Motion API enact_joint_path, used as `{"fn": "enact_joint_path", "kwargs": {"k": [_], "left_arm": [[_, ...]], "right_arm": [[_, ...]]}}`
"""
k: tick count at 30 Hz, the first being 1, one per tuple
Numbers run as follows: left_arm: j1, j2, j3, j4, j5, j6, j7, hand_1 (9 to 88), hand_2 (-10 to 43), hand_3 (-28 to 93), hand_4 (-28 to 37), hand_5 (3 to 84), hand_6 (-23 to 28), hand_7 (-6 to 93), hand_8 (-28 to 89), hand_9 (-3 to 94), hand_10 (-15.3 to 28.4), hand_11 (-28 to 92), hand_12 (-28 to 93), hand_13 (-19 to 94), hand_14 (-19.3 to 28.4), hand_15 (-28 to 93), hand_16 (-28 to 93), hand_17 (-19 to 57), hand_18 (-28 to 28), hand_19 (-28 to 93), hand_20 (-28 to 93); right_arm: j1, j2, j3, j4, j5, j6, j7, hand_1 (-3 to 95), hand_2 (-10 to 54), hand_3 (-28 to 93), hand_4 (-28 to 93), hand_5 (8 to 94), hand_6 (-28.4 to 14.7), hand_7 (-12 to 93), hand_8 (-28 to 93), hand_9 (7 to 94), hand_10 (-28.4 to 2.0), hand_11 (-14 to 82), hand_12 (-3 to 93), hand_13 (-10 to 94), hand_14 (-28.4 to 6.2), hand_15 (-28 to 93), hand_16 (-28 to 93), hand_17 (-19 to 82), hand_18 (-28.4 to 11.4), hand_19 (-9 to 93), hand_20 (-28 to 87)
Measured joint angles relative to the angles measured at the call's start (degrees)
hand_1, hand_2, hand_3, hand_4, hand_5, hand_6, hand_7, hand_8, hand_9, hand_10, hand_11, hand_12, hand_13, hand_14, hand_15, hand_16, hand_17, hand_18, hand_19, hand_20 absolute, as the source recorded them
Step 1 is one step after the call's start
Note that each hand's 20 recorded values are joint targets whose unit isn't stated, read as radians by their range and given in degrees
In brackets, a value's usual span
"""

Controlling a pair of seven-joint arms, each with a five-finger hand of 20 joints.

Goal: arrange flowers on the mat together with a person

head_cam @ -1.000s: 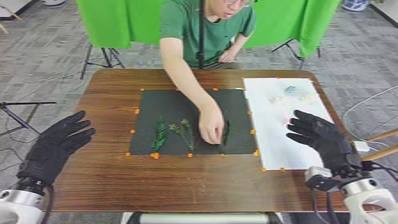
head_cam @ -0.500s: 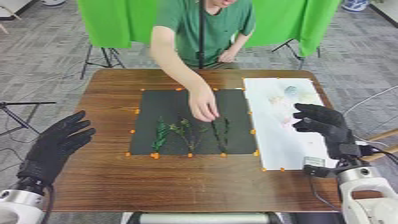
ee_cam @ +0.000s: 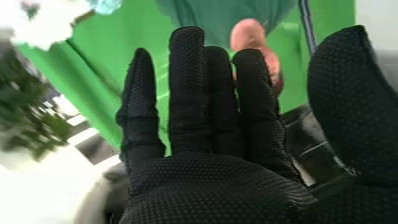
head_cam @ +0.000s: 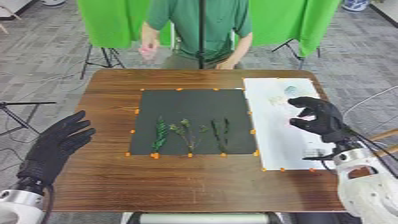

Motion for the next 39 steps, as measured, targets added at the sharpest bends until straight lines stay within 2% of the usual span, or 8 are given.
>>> {"fn": "enact_joint_path", "kwargs": {"k": [7, 12, 23, 33, 39], "left_arm": [[0.0, 0.07, -0.04, -0.03, 0.00, 0.01, 0.02, 28.7, -0.7, 69, -24.5, 33.6, 5.1, 17.1, -9, 29.5, 12.3, 19, 18, 25, 16.1, 31, 0, -6.5, 22.3, 48, 7], [0.0, 0.07, -0.05, -0.03, 0.00, 0.01, 0.02, 28.7, -0.8, 69, -24.3, 33.6, 5.1, 17.0, -9, 29.4, 12.2, 19, 18, 25, 16.1, 31, 0, -6.5, 22.2, 48, 7], [0.0, 0.10, 0.01, -0.04, 0.00, 0.00, 0.04, 28.6, -0.9, 69, -24.3, 33.6, 5.0, 17.1, -9, 29.4, 12.2, 19, 18, 25, 16.0, 31, 0, -6.5, 22.1, 47, 7], [0.0, 0.15, 0.08, -0.04, 0.00, 0.01, 0.05, 28.3, -1.3, 70, -24.8, 33.5, 4.9, 17.3, -9, 29.3, 12.1, 19, 18, 25, 15.9, 31, 0, -6.5, 22.0, 47, 7], [0.0, 0.16, 0.08, -0.04, 0.00, 0.01, 0.04, 28.3, -1.5, 70, -24.8, 33.5, 4.9, 17.3, -9, 29.4, 12.0, 19, 18, 25, 15.8, 31, 0, -6.5, 22.0, 47, 8]], "right_arm": [[3.0, 3.7, -4.5, 3.2, -13.8, 2.7, 1.4, 35.1, -9.5, 84, -28, 46.5, 2.9, 32, -19, 49.7, -5.5, 20.8, 22.1, 45, -5.7, 57, 24, 17, -16.8, 57, 39], [5.0, 5.5, -7.3, 5.3, -15.4, 3.3, 4.0, 34.8, -9.5, 84, -28, 47.1, 3.1, 34, -19, 50.4, -6.2, 22.5, 22.8, 45, -6.4, 64, 23, 17, -16.6, 58, 40], [8.2, 7.8, -10.4, 8.8, -18.6, 1.9, 7.6, 35.1, -9.5, 84, -28, 48.4, 3.8, 35, -19, 51.9, -6.6, 24.6, 23.0, 45, -6.5, 65, 22, 17, -16.4, 58, 40], [11.2, 8.4, -13.7, 11.7, -19.4, 0.6, 7.9, 36.3, -9.5, 84, -28, 48.8, 3.7, 36, -19, 52.9, -7.3, 31.7, 25.6, 46, -6.3, 65, 21, 18, -15.9, 59, 41], [12.0, 8.4, -14.7, 12.6, -20.3, 0.5, 8.7, 40.3, -9.5, 81, -28, 53.0, 5.3, 39, -18, 58.8, -6.4, 34.2, 28.0, 51, -5.2, 65, 23, 19, -15.4, 60, 41]]}}
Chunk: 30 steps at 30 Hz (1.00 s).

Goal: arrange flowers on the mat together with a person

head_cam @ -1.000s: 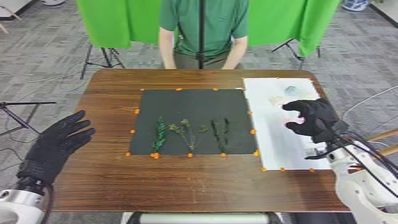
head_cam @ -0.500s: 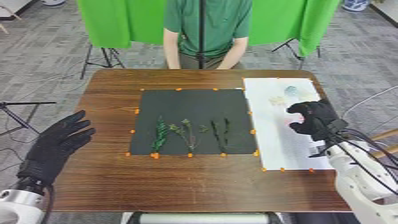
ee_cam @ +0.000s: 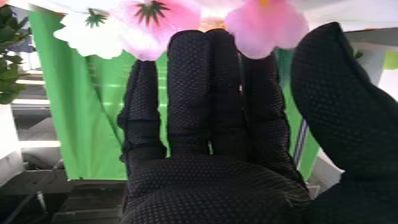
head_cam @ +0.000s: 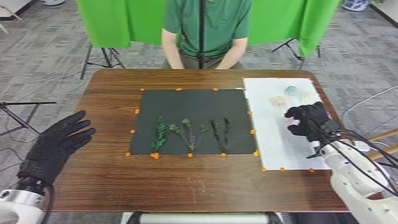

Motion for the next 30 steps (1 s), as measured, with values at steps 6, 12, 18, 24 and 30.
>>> {"fn": "enact_joint_path", "kwargs": {"k": [6, 12, 18, 24, 30], "left_arm": [[0.0, 0.03, 0.00, 0.01, 0.00, 0.00, 0.00, 28.3, -1.4, 70, -25.0, 33.6, 4.9, 17.5, -9, 29.4, 12.1, 19, 18, 25, 15.8, 31, 0, -6.4, 22.0, 47, 8], [0.0, 0.03, 0.02, 0.01, 0.00, 0.00, 0.02, 28.2, -1.5, 70, -25.1, 33.5, 4.8, 17.6, -9, 29.4, 12.0, 19, 18, 25, 15.8, 31, 0, -6.4, 21.9, 47, 8], [0.0, 0.04, -0.04, 0.01, 0.00, 0.00, 0.04, 28.2, -1.6, 70, -25.1, 33.6, 4.8, 17.7, -9, 29.4, 12.0, 19, 18, 25, 15.8, 31, 0, -6.4, 21.9, 47, 8], [0.3, 0.51, -1.21, -0.07, -0.06, 0.00, 0.04, 28.2, -1.5, 70, -25.1, 33.5, 4.7, 17.8, -9, 29.4, 12.0, 19, 18, 25, 15.7, 31, 0, -6.4, 21.9, 47, 8], [1.0, 1.79, -3.07, -0.16, -0.08, 0.00, -0.06, 28.1, -1.6, 70, -25.0, 33.5, 4.7, 17.7, -9, 29.3, 11.8, 19, 18, 25, 15.4, 31, 0, -6.4, 21.8, 47, 8]], "right_arm": [[0.7, 0.0, -0.8, 0.5, -0.5, 0.0, 0.3, 47.0, -9.5, 73, -28, 55.2, 5.5, 47, -7, 69.2, -4.9, 20.1, 44.4, 57, -4.1, 60, 32, 21, -14.9, 61, 43], [1.4, 0.0, -1.4, 1.0, -0.5, 0.6, 0.2, 50.8, -9.5, 73, -28, 64.0, 6.1, 53, -3, 78.6, -5.5, 20.9, 51.1, 63, -3.9, 61, 36, 24, -14.7, 63, 44], [1.5, -0.1, -1.8, 1.3, -0.5, 2.8, -0.4, 51.3, -9.5, 74, -28, 66.1, 5.6, 52, -3, 80.3, -5.5, 20.7, 51.9, 64, -4.1, 62, 37, 24, -14.8, 63, 45], [2.3, -0.5, -3.7, 1.0, 0.0, 4.5, -1.3, 50.2, -9.5, 77, -28, 66.3, 5.5, 52, -2, 80.7, -5.6, 20.3, 52.2, 64, -4.1, 62, 37, 24, -15.0, 64, 45], [7.2, -1.4, -10.2, -0.9, 1.9, 7.7, -5.6, 49.6, -9.5, 78, -28, 66.5, 5.4, 52, -2, 80.7, -5.6, 20.2, 52.6, 64, -4.2, 62, 38, 25, -14.9, 64, 45]]}}
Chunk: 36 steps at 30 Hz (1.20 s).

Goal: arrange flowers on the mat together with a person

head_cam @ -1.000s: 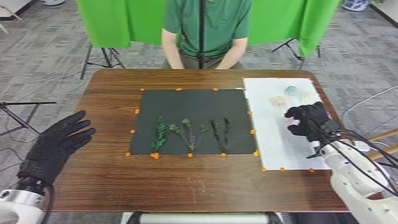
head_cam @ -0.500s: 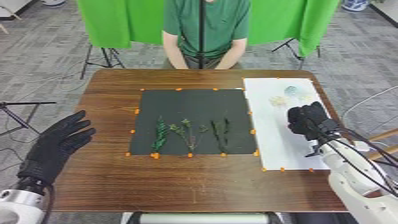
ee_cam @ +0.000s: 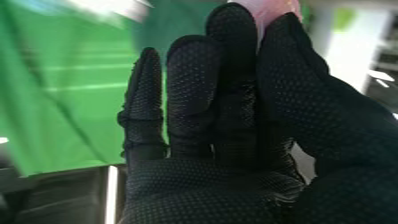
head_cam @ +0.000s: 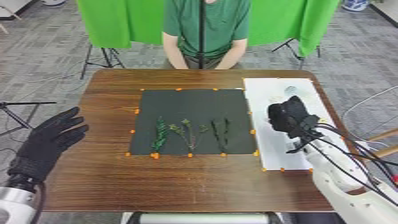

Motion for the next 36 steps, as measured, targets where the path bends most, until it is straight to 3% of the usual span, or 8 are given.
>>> {"fn": "enact_joint_path", "kwargs": {"k": [8, 15, 18, 25, 30, 36], "left_arm": [[0.8, 1.39, -0.85, -0.24, -0.07, 0.04, -0.49, 28.0, -1.7, 70, -24.4, 33.0, 4.6, 17.5, -9, 28.7, 11.6, 19, 18, 24, 15.2, 30, 0, -6.4, 21.6, 47, 8], [1.7, 1.53, -0.69, -0.22, -0.08, 0.13, -0.84, 27.4, -2.2, 71, -23.4, 32.3, 4.5, 17.4, -9, 27.8, 11.2, 18, 18, 24, 14.7, 29, 0, -6.2, 21.2, 46, 8], [1.3, 1.95, 0.00, 0.03, -0.08, 0.18, -0.85, 26.8, -2.9, 72, -23.0, 31.5, 4.3, 17.2, -9, 26.9, 10.8, 18, 17, 23, 14.2, 28, 0, -6.3, 21.0, 46, 8], [-1.3, 3.27, 3.25, 0.95, -0.08, 0.59, -1.27, 25.0, -5.7, 76, -22.0, 30.0, 4.5, 16.1, -8, 25.1, 10.3, 17, 17, 22, 13.5, 26, 0, -6.2, 20.4, 45, 8], [-1.4, 3.45, 3.50, 0.93, -0.04, 0.92, -1.32, 23.0, -9.1, 81, -25.9, 29.4, 4.1, 16.3, -8, 24.3, 10.0, 17, 17, 22, 12.8, 25, 2, -6.1, 20.1, 44, 10], [-1.5, 3.89, 3.91, 0.92, 0.00, 1.10, -1.19, 20.8, -9.5, 86, -28.2, 29.2, 2.6, 19.1, -9, 23.3, 9.2, 19, 17, 21, 11.6, 25, 2, -5.7, 19.2, 43, 10]], "right_arm": [[13.7, -3.2, -13.1, -1.7, 3.7, 0.6, -7.3, 49.5, -9.5, 77, -28, 66.5, 5.1, 52, -1, 80.5, -5.6, 20.2, 52.8, 64, -4.1, 62, 38, 25, -14.8, 64, 45], [26.7, -9.4, -24.9, 2.8, 4.2, -0.1, -13.5, 49.5, -9.5, 77, -28, 66.7, 4.9, 52, -1, 80.6, -5.7, 20.4, 52.8, 64, -4.1, 62, 38, 25, -14.8, 64, 45], [31.3, -12.7, -29.7, 5.5, 3.8, -0.9, -14.6, 49.4, -9.5, 77, -28, 66.8, 4.7, 52, -2, 80.7, -5.7, 20.6, 52.9, 64, -4.1, 62, 38, 25, -14.8, 64, 45], [38.7, -20.2, -37.6, 11.1, 2.4, -2.5, -16.6, 48.8, -9.5, 78, -28, 67.7, 4.2, 53, -1, 80.9, -5.9, 21.0, 53.7, 64, -4.1, 63, 39, 25, -14.7, 64, 45], [41.2, -24.4, -39.8, 13.9, -0.2, -3.2, -17.4, 48.8, -9.5, 79, -28, 68.1, 3.9, 54, -1, 81.0, -6.1, 21.1, 54.1, 64, -4.3, 63, 39, 25, -14.7, 64, 45], [42.5, -28.5, -41.2, 18.5, -4.1, -4.6, -17.5, 49.4, -9.5, 78, -28, 68.4, 3.9, 54, -1, 81.2, -6.1, 20.5, 54.2, 64, -4.2, 62, 39, 25, -14.6, 64, 45]]}}
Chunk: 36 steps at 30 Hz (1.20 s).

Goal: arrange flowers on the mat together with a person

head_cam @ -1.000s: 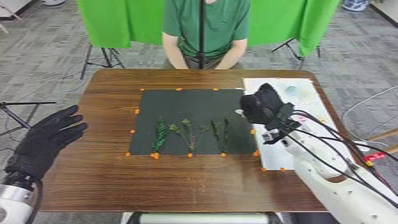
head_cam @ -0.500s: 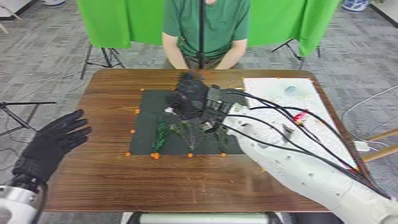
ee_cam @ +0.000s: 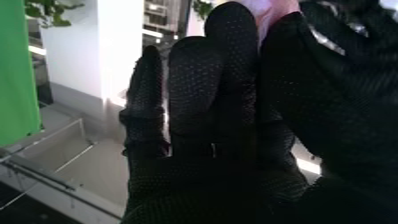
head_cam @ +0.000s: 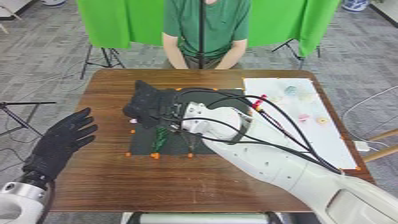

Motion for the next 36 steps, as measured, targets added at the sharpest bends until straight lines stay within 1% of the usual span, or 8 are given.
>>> {"fn": "enact_joint_path", "kwargs": {"k": [5, 10, 13, 19, 25, 29, 33, 36], "left_arm": [[-0.5, 0.57, 0.40, 0.09, 0.04, -0.02, 0.04, 18.4, -9.5, 89, -28.3, 30.2, 0.1, 24.1, -11, 22.2, 7.4, 22, 18, 21, 9.1, 25, 3, -5.2, 18.1, 42, 11], [-0.8, 0.75, 0.42, 0.10, 0.05, -0.01, 0.15, 17.9, -9.5, 90, -28.3, 31.7, -1.5, 27.1, -13, 22.3, 5.6, 24, 19, 21, 7.1, 25, 4, -4.7, 17.2, 41, 11], [-0.9, 0.76, 0.44, 0.11, 0.05, 0.00, 0.17, 17.9, -9.5, 90, -28.3, 32.3, -1.8, 27.9, -13, 22.4, 5.4, 24, 19, 21, 6.7, 25, 4, -4.5, 16.8, 41, 11], [-1.3, 0.76, 0.67, 0.27, 0.07, -0.01, 0.17, 16.5, -9.5, 92, -28.3, 31.2, -2.1, 28.4, -14, 21.0, 4.8, 24, 19, 20, 6.0, 24, 4, -4.1, 16.5, 40, 12], [-1.8, 0.92, 1.02, 0.45, 0.07, -0.01, 0.16, 16.7, -9.5, 92, -28.3, 30.4, -2.3, 28.8, -14, 20.0, 4.4, 24, 19, 19, 5.7, 23, 4, -4.0, 16.1, 39, 12], [-2.1, 1.07, 1.21, 0.51, 0.09, -0.02, 0.15, 18.1, -9.5, 90, -28.3, 31.8, -2.3, 29.1, -14, 21.4, 4.7, 25, 19, 20, 5.9, 25, 5, -3.9, 16.3, 39, 12], [-2.1, 1.11, 1.21, 0.52, 0.09, -0.02, 0.15, 19.4, -9.5, 88, -28.3, 33.4, -2.0, 28.9, -15, 22.8, 5.0, 25, 19, 21, 6.5, 26, 5, -4.2, 16.6, 40, 13], [-2.1, 1.11, 1.21, 0.54, 0.09, -0.02, 0.15, 20.0, -9.5, 87, -28.3, 33.9, -1.9, 28.9, -15, 23.5, 5.2, 25, 20, 21, 6.6, 27, 5, -4.2, 16.8, 40, 12]], "right_arm": [[-0.1, -2.3, 0.6, 3.5, -4.7, -2.3, -0.5, 49.6, -9.5, 77, -28, 68.6, 4.3, 53, -1, 81.2, -6.1, 20.0, 54.7, 64, -4.1, 62, 40, 24, -14.5, 64, 44], [-2.1, -4.3, 5.6, 4.1, -11.1, -9.7, -5.3, 50.4, -9.5, 75, -28, 69.5, 4.6, 52, -1, 80.9, -5.7, 19.1, 55.2, 62, -3.8, 61, 41, 24, -14.1, 63, 44], [-2.6, -4.6, 5.7, 4.2, -12.2, -11.6, -6.8, 50.4, -9.5, 74, -28, 70.1, 4.9, 51, -1, 80.7, -5.2, 18.5, 54.9, 62, -3.8, 61, 40, 23, -14.1, 63, 43], [-3.2, -4.9, 4.3, 4.2, -12.0, -10.8, -5.8, 49.1, -9.5, 77, -28, 71.2, 4.8, 49, 1, 81.3, -5.5, 18.6, 55.0, 62, -3.9, 62, 40, 23, -14.3, 63, 43], [-3.3, -5.3, 2.8, 5.2, -11.3, -6.2, -1.9, 48.7, -9.5, 77, -28, 70.8, 4.5, 49, 2, 80.7, -5.6, 18.4, 55.5, 62, -3.9, 62, 41, 23, -14.4, 63, 44], [-3.3, -5.6, 3.0, 5.5, -11.3, -6.4, -2.1, 47.2, -9.5, 77, -28, 68.6, 4.1, 49, 1, 78.3, -5.7, 17.8, 55.2, 61, -4.3, 62, 40, 22, -14.3, 62, 43], [-3.4, -5.7, 3.7, 5.7, -11.6, -7.4, -2.2, 44.0, -9.5, 78, -28, 65.0, 3.4, 49, 1, 75.7, -6.0, 18.5, 53.7, 58, -5.3, 64, 36, 21, -14.7, 62, 43], [-3.6, -5.8, 4.5, 5.8, -12.2, -9.0, -2.2, 42.1, -9.5, 78, -28, 63.1, 3.2, 49, 0, 72.7, -6.2, 23.2, 49.3, 57, -5.9, 66, 31, 21, -14.8, 61, 43]]}}
